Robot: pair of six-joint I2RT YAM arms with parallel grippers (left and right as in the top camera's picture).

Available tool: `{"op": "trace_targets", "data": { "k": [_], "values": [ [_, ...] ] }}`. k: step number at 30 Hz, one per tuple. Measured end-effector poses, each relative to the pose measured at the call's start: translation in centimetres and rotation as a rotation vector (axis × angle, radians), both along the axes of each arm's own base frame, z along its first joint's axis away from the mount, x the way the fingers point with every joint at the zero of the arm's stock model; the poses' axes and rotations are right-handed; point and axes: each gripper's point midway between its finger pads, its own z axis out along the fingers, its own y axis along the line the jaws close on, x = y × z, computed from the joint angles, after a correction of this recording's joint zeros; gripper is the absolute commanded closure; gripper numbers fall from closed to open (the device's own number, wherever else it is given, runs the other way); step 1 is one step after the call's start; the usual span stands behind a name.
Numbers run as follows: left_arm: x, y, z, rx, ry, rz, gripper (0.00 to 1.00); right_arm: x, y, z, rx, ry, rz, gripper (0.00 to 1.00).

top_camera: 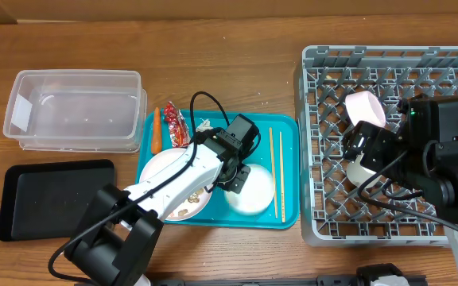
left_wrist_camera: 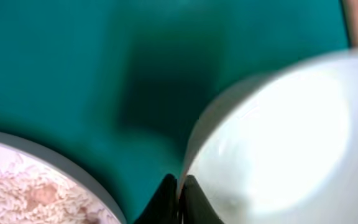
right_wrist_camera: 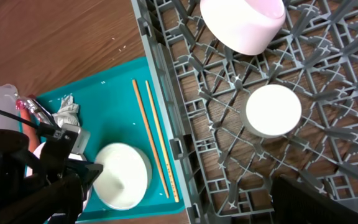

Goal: Sort waste into correct bins and load items into the dishwasher

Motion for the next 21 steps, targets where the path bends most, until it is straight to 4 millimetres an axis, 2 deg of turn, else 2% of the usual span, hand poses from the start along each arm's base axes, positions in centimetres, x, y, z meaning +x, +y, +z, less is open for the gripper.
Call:
{"op": "trace_targets", "data": {
  "k": [3, 5, 9, 13, 16, 19, 21],
  "values": [
    [0.0, 0.2, 0.7, 0.002, 0.021, 0.009, 0.96, 0.1, 0.2, -0.2, 0.006, 0.012, 0.004, 0.05],
    [0.6, 0.6, 2.3, 0.01, 0.039, 0.03, 0.96, 0.2, 0.4, -0.7, 0.017, 0.031, 0.011, 0.15],
    [3.6, -0.2, 7.2, -0.056, -0.01, 0.071, 0.96, 0.3, 1.7, -2.5, 0.07, 0.102, 0.046, 0.27],
    [6.6, -2.2, 12.7, -0.168, -0.11, 0.076, 0.96, 0.9, 3.7, -4.7, 0.147, 0.153, 0.122, 0.28],
    [7.6, -3.5, 15.5, -0.237, -0.158, 0.062, 0.96, 1.3, 5.7, -5.9, 0.205, 0.155, 0.208, 0.27],
    [7.7, -4.1, 16.5, -0.27, -0.168, 0.054, 0.96, 1.9, 7.6, -5.5, 0.241, 0.108, 0.287, 0.25],
    [7.4, -4.4, 16.6, -0.286, -0.153, 0.047, 0.96, 2.1, 8.5, -5.1, 0.256, 0.082, 0.323, 0.27]
  ]
}}
